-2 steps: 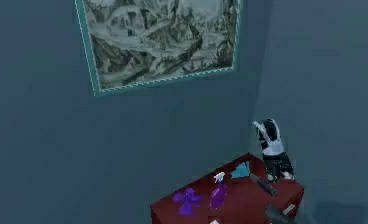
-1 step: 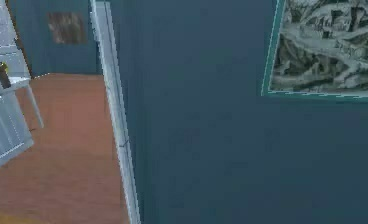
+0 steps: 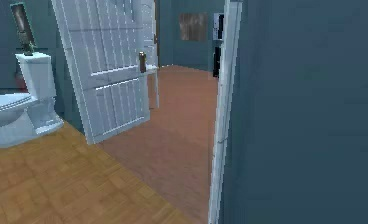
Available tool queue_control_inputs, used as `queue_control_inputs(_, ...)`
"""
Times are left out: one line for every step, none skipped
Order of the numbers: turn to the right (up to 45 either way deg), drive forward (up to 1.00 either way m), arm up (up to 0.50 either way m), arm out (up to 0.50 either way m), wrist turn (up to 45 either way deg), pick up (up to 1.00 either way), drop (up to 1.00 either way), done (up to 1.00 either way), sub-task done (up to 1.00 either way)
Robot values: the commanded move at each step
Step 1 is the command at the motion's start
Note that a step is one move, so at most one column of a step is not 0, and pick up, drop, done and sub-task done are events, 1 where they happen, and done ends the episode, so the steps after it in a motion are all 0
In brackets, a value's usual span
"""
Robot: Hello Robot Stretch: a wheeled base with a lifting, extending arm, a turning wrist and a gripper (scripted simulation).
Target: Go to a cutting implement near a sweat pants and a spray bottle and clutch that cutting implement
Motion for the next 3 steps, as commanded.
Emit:
queue_control_inputs(0.0,0.20,0.00,0.00,0.0,0.00,0.00,0.00,0.00)
queue_control_inputs(45.0,0.00,0.00,0.00,0.0,0.00,0.00,0.00,0.00)
queue_control_inputs(45.0,0.00,0.00,0.00,0.0,0.00,0.00,0.00,0.00)
